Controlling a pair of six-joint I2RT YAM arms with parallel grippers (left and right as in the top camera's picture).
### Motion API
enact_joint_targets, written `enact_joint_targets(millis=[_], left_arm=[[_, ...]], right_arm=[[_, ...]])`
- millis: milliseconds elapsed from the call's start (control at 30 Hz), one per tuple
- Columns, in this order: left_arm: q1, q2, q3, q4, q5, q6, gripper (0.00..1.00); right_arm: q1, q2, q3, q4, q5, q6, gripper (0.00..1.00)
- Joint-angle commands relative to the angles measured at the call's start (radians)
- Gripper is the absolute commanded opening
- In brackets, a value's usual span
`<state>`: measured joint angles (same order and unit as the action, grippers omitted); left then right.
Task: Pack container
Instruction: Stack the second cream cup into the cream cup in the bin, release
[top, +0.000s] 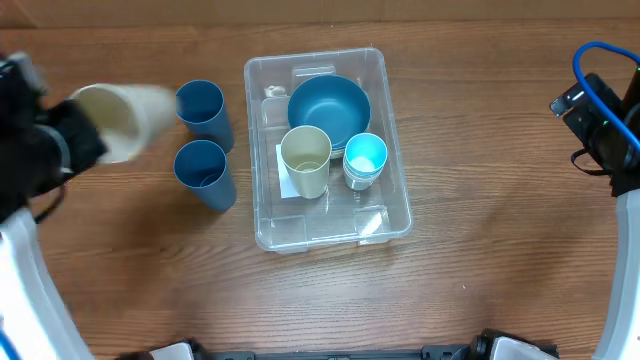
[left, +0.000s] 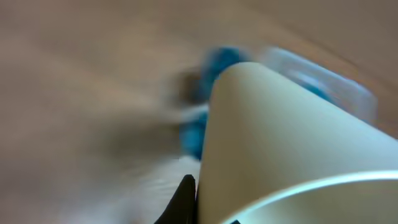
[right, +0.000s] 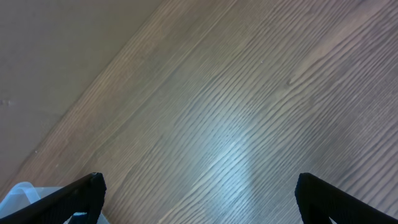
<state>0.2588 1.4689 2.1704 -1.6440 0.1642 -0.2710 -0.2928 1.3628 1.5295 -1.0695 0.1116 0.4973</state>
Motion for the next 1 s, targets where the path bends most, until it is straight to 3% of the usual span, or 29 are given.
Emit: enact_joint_targets(millis=[0, 133, 267, 400, 833, 900, 967], left_arm=[[-0.304, 0.005, 0.057, 0.019, 0.075, 0.138, 0.04], [-0.572, 0.082, 0.056, 0.042, -0.064, 0.136, 0.04], [-0.691, 0.223, 0.056, 0.080, -0.094, 0.135, 0.04], [-0.711, 0.316, 0.057, 0.086, -0.199, 0.106, 0.04], [-0.711, 0.320, 0.058, 0.008, -0.242, 0.106, 0.06], [-0.711, 0.321, 0.058, 0.006, -0.243, 0.106, 0.16], [-0.710, 0.320, 0.058, 0.023, -0.243, 0.106, 0.39]], right_arm=[[0.000, -0.004, 0.010, 0.005, 0.011, 0.005, 1.00], [0.000, -0.004, 0.010, 0.005, 0.011, 0.005, 1.00], [0.000, -0.004, 0.010, 0.005, 0.011, 0.005, 1.00], [0.000, -0.004, 0.010, 0.005, 0.011, 0.005, 1.00], [0.000, -0.004, 0.010, 0.005, 0.011, 0.005, 1.00], [0.000, -0.004, 0.010, 0.005, 0.011, 0.005, 1.00], [0.000, -0.004, 0.010, 0.005, 0.011, 0.005, 1.00]])
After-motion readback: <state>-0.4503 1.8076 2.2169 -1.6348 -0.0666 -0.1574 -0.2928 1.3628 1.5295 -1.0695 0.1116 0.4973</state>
